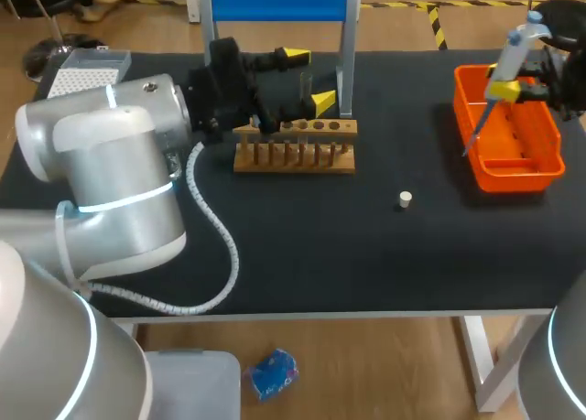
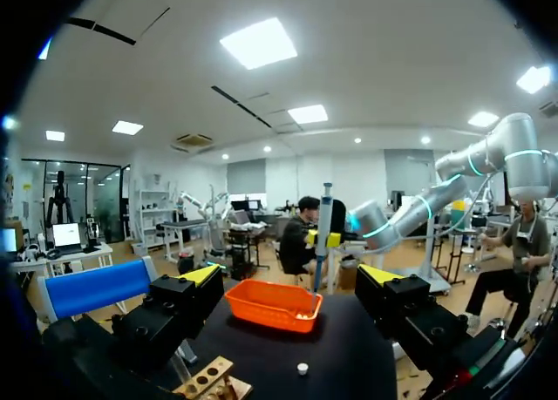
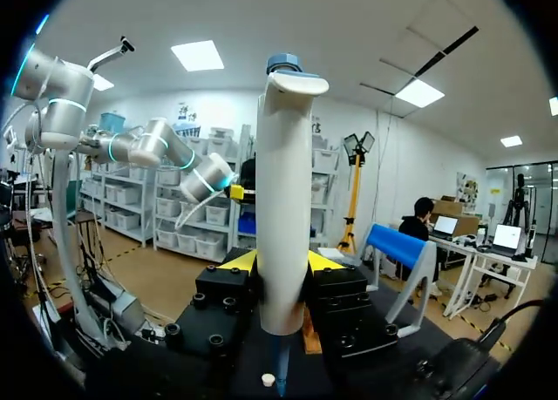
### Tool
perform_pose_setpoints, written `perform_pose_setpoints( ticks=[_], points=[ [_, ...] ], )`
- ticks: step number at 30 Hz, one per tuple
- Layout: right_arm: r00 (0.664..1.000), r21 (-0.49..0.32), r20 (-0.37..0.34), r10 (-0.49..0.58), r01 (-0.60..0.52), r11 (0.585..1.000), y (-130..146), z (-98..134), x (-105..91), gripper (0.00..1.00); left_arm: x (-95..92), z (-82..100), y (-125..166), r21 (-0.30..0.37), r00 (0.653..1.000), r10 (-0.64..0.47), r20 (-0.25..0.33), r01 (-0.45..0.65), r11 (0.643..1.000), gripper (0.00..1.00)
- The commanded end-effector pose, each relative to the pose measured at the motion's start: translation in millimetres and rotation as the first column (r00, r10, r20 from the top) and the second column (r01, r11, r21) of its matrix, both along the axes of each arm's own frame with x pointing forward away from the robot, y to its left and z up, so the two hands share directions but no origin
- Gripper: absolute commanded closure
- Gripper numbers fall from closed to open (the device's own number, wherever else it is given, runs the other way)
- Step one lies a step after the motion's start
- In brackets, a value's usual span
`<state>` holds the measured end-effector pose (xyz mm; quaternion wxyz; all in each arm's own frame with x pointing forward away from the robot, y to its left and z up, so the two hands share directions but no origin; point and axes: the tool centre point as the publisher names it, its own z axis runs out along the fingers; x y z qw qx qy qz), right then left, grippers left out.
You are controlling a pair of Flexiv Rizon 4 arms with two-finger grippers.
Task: Invert the test tube, pick up the pipette, mount the tip to pipette, aspirate from beaker and dispense into the tube, eject the tip, return the pipette, and cap with the stopper.
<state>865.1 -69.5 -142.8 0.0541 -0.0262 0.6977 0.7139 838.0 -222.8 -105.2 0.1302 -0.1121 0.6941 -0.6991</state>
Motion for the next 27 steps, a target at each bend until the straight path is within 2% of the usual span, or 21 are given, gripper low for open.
perform_pose_setpoints(
  ticks=[1, 12, 22, 27],
  points=[
    [1.0, -0.002, 0.004, -0.001, 0.001, 1.0, -38, 4, 6.0, 1.0, 18.7, 11.0, -43, 0.02, 1.0, 0.001, -0.002, -0.001, 1.0, 0.0],
    [0.999, -0.01, -0.041, -0.035, 0.035, 0.999, -86, -8, 43.4, 1.0, 37.4, 28.0, -83, 0.05, 0.999, -0.05, 0.017, 0.049, 0.998, 0.0],
    [0.998, -0.014, -0.059, -0.012, 0.011, 1.0, -100, -18, 87.0, 1.0, 52.0, 34.4, -101, 0.068, 0.998, -0.063, 0.023, 0.061, 0.996, 0.0],
    [0.998, -0.013, -0.063, 0.008, -0.009, 1.0, -102, -20, 102.4, 1.0, 59.7, 35.4, -105, 0.075, 0.998, -0.064, 0.023, 0.062, 0.995, 0.0]
  ],
)
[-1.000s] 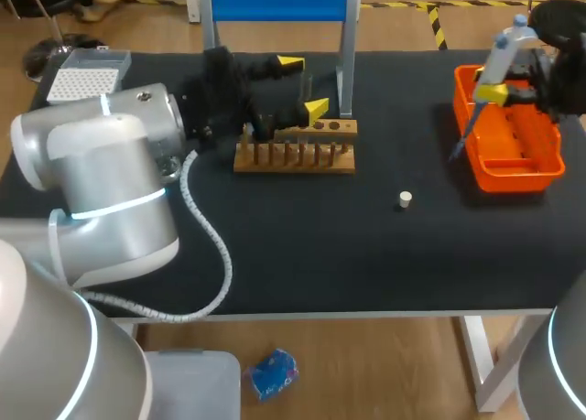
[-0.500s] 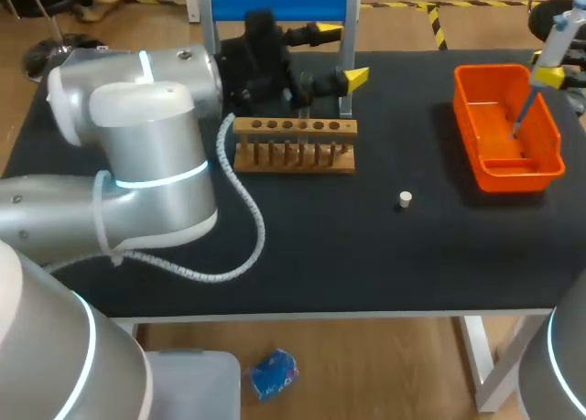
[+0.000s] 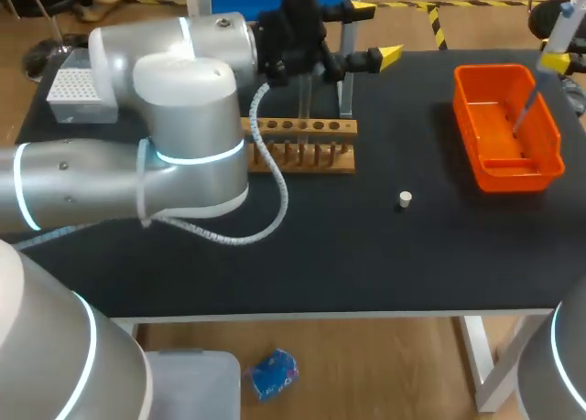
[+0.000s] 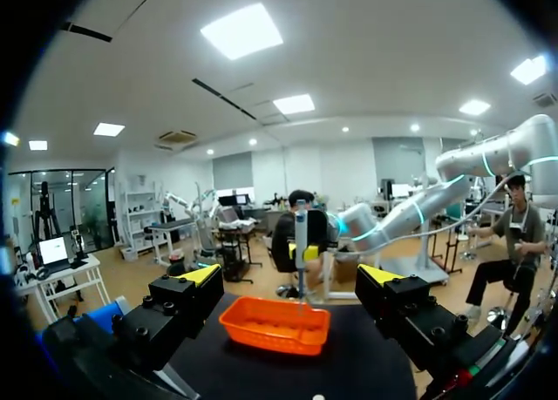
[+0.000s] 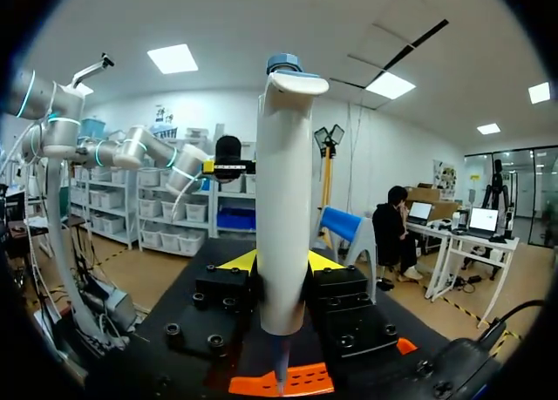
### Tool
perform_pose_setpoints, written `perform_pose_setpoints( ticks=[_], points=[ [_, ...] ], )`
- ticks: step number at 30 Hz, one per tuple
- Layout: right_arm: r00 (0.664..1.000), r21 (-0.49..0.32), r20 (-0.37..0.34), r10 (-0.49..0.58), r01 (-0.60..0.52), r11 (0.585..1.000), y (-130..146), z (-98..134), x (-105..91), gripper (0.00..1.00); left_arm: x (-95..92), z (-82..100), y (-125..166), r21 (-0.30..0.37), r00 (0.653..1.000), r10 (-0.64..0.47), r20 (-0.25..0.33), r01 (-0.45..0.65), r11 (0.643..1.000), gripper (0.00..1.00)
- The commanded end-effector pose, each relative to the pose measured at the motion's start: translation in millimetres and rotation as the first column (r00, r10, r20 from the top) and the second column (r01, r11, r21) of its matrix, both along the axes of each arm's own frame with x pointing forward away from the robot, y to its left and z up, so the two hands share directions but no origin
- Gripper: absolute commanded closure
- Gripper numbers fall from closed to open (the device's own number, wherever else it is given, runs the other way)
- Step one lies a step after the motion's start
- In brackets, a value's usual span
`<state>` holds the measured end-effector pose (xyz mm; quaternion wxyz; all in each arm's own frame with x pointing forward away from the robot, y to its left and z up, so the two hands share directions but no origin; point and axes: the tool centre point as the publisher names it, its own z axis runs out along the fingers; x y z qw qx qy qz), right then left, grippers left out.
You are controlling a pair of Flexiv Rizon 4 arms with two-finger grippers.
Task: Invert the test tube, pick up the pipette, mount the tip to pipette, aspirate from beaker and dispense into the tube, eject the tip, return the pipette, and cap with the stopper.
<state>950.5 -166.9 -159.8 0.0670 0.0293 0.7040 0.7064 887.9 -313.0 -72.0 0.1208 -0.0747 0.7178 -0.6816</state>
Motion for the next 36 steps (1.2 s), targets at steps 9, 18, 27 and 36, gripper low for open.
perform_pose_setpoints(
  ticks=[9, 18, 27, 36],
  points=[
    [0.991, -0.006, -0.004, 0.137, -0.137, 0.991, -9, -7, 32.2, 1.0, 22.0, 3.5, -23, 0.011, 1.0, 0.005, 0.001, -0.005, 1.0, 0.0],
    [0.991, -0.006, -0.004, 0.137, -0.137, 0.991, -9, -7, 32.2, 1.0, 22.0, 3.5, -23, 0.011, 1.0, 0.005, 0.001, -0.005, 1.0, 0.0],
    [0.991, -0.006, -0.004, 0.137, -0.137, 0.991, -9, -7, 32.2, 1.0, 22.0, 3.5, -23, 0.011, 1.0, 0.005, 0.001, -0.005, 1.0, 0.0],
    [0.991, -0.006, -0.004, 0.137, -0.137, 0.991, -9, -7, 32.2, 1.0, 37.3, 17.7, -51, 0.124, 0.999, 0.033, 0.02, -0.035, 0.992, 0.0]
  ],
)
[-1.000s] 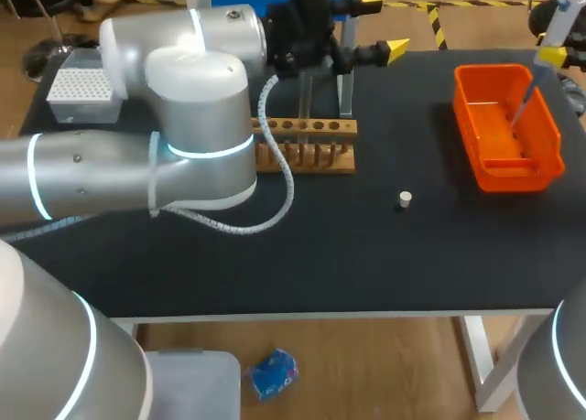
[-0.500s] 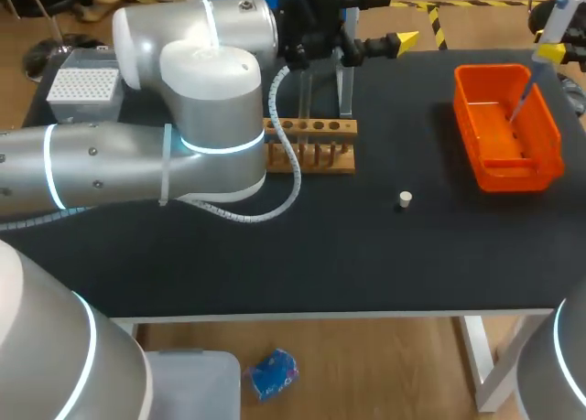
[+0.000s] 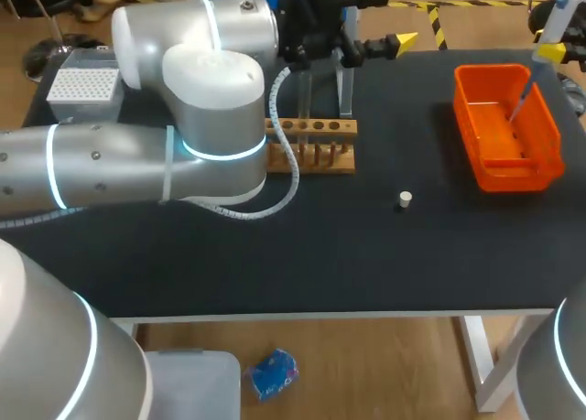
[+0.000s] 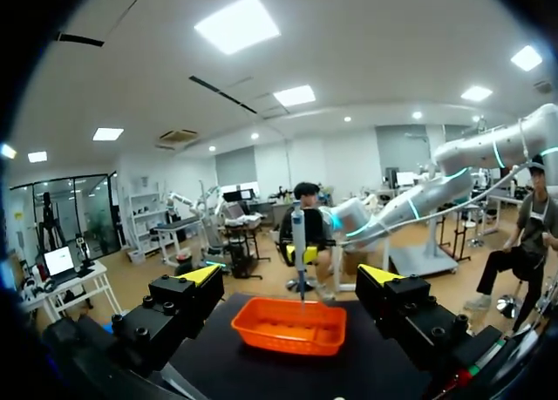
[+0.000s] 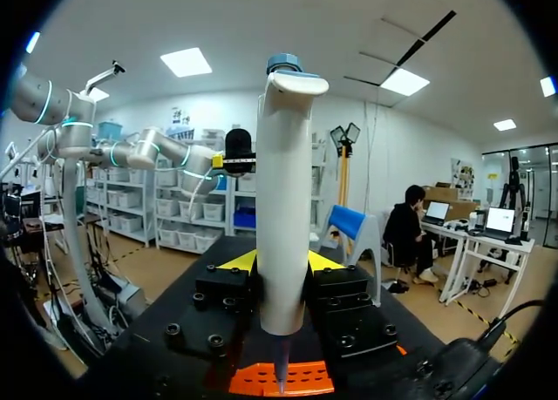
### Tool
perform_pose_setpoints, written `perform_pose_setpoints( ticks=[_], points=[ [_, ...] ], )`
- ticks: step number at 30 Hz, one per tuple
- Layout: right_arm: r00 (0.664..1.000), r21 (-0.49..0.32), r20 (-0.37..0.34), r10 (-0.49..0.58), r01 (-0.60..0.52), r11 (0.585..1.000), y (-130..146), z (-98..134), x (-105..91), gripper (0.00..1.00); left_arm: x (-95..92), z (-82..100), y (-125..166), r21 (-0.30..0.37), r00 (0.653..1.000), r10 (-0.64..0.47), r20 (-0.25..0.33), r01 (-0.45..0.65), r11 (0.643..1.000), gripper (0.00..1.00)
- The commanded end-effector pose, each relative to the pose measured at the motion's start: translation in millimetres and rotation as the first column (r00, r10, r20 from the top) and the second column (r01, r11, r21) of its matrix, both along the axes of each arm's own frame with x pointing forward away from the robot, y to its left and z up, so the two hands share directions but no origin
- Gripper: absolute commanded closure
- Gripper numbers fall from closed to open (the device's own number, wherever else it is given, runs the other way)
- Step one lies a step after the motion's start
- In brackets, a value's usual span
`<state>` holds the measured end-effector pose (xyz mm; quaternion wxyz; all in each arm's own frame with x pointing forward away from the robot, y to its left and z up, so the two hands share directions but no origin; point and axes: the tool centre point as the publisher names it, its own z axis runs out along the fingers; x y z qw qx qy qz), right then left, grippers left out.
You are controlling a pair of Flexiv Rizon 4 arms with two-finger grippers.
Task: Invert the test tube, pick up the pipette, mount the tip to pipette, aspirate from beaker and dispense into the tube, eject the tip, return the pipette, and cap with the stopper.
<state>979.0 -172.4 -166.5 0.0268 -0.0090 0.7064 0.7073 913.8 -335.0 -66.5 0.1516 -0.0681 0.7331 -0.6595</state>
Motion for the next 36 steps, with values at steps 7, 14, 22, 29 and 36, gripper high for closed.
perform_pose_setpoints(
  ticks=[7, 14, 22, 29, 36],
  points=[
    [1.0, -0.001, -0.001, 0.026, -0.026, 1.0, -3, -1, 3.7, 1.0, 29.2, 22.9, -79, 0.132, 0.998, -0.041, -0.039, 0.046, 0.99, 0.0],
    [1.0, -0.001, -0.001, 0.026, -0.026, 1.0, -3, -1, 3.7, 1.0, 41.0, 26.8, -126, 0.284, 0.997, -0.01, -0.079, 0.032, 0.958, 0.0],
    [1.0, -0.001, -0.001, 0.026, -0.026, 1.0, -3, -1, 3.7, 1.0, 49.0, 20.2, -163, 0.404, 0.988, 0.024, -0.149, 0.039, 0.914, 0.0],
    [1.0, -0.001, -0.001, 0.026, -0.026, 1.0, -3, -1, 3.7, 1.0, 48.7, 19.5, -166, 0.398, 0.988, 0.022, -0.151, 0.04, 0.917, 0.0],
    [1.0, -0.001, -0.001, 0.026, -0.026, 1.0, -3, -1, 3.7, 1.0, 48.7, 19.5, -166, 0.398, 0.988, 0.022, -0.151, 0.04, 0.917, 0.0]
  ],
)
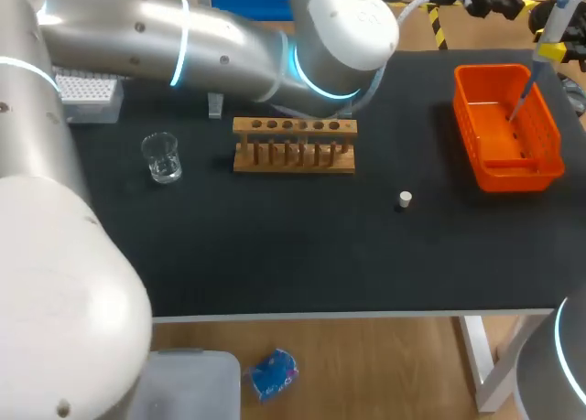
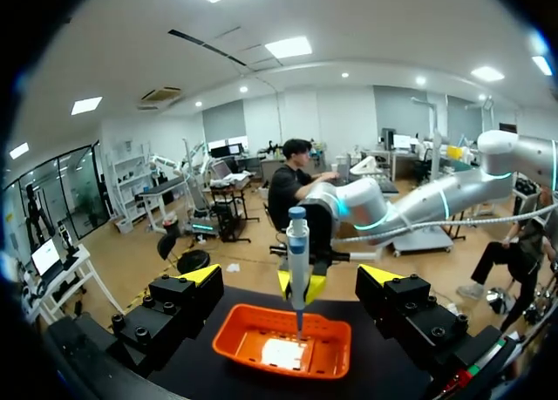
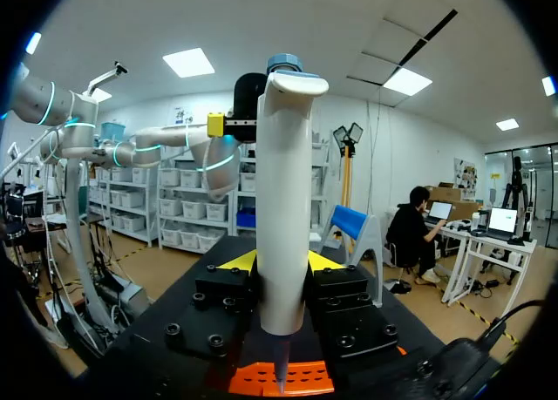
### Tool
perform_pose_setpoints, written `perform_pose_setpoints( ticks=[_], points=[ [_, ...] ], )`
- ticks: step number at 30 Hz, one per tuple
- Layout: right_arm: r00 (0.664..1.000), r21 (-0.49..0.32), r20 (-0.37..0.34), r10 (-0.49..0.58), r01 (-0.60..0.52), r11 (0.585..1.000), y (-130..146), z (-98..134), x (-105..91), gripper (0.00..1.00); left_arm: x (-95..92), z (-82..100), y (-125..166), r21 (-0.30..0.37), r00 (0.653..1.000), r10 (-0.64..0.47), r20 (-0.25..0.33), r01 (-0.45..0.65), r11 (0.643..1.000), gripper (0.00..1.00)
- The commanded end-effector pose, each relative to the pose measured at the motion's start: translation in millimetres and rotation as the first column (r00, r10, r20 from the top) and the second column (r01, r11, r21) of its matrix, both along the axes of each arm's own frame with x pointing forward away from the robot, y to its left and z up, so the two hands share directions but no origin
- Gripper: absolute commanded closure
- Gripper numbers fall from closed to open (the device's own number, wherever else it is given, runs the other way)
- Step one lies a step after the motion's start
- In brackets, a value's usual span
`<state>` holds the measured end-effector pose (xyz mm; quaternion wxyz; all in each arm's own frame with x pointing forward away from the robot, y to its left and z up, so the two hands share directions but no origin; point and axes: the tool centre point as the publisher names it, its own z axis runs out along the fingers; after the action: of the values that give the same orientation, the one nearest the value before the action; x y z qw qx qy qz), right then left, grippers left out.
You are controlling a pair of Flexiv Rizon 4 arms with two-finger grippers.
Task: Invert the test tube, pick up the pipette, mount the tip to pipette, aspirate from beaker and dispense into the tube, eject the tip, return the pipette, and cap with the stopper.
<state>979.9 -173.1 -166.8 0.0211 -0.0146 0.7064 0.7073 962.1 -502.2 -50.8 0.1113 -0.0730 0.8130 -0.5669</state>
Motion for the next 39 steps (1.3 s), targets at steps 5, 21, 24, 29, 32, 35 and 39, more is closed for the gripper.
perform_pose_setpoints(
  ticks=[5, 21, 24, 29, 32, 35, 39],
  points=[
    [1.0, -0.001, 0.0, 0.01, -0.01, 1.0, -3, 0, 2.8, 1.0, -1.9, -2.1, 1, 0.133, 0.998, 0.032, -0.06, -0.023, 0.991, 0.0],
    [1.0, -0.001, 0.0, 0.01, -0.01, 1.0, -3, 0, 2.8, 1.0, 1.2, -7.1, -38, -0.147, 0.998, -0.034, -0.046, 0.027, 0.989, 1.0],
    [1.0, -0.001, 0.0, 0.01, -0.01, 1.0, -3, 0, 2.8, 1.0, 1.4, -5.3, -45, -0.209, 0.999, -0.037, -0.014, 0.033, 0.977, 1.0],
    [1.0, -0.001, 0.0, 0.01, -0.01, 1.0, -3, 0, 2.8, 1.0, 2.8, -0.8, -55, -0.292, 0.995, -0.085, 0.045, 0.094, 0.952, 1.0],
    [1.0, -0.001, 0.0, 0.01, -0.01, 1.0, -3, 0, 2.8, 1.0, 2.8, -0.8, -55, -0.292, 0.995, -0.085, 0.045, 0.094, 0.952, 1.0],
    [1.0, -0.001, 0.0, 0.01, -0.01, 1.0, -3, 0, 2.8, 1.0, 2.8, -0.8, -55, -0.292, 0.995, -0.085, 0.045, 0.094, 0.952, 1.0],
    [1.0, -0.001, 0.0, 0.01, -0.01, 1.0, -3, 0, 2.8, 1.0, 2.8, -0.8, -55, -0.292, 0.995, -0.085, 0.045, 0.094, 0.952, 1.0]
  ],
)
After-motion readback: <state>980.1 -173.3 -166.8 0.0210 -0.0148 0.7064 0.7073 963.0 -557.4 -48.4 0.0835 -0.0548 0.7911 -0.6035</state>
